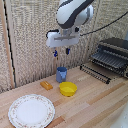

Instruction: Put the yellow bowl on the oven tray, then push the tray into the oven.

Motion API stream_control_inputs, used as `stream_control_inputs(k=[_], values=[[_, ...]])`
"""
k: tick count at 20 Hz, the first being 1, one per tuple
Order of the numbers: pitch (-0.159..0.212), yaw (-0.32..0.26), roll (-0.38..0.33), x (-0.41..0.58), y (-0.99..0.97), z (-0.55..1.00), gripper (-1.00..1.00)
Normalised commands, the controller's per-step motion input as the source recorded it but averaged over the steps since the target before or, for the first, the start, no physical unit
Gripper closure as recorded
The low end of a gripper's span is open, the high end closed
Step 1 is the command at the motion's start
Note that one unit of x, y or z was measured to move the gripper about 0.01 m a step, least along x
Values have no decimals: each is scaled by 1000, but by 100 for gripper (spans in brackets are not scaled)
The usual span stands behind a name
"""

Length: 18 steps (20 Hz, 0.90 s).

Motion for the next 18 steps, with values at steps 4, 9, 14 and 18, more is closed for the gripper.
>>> stream_control_inputs(k=[4, 9, 14, 18], values=[[4, -100, -3, -421, -207, -214, -100], [0, -159, 0, -622, -284, -304, -100], [0, -142, -2, -479, -295, -385, -100], [-27, -46, -14, -44, -308, -559, -100]])
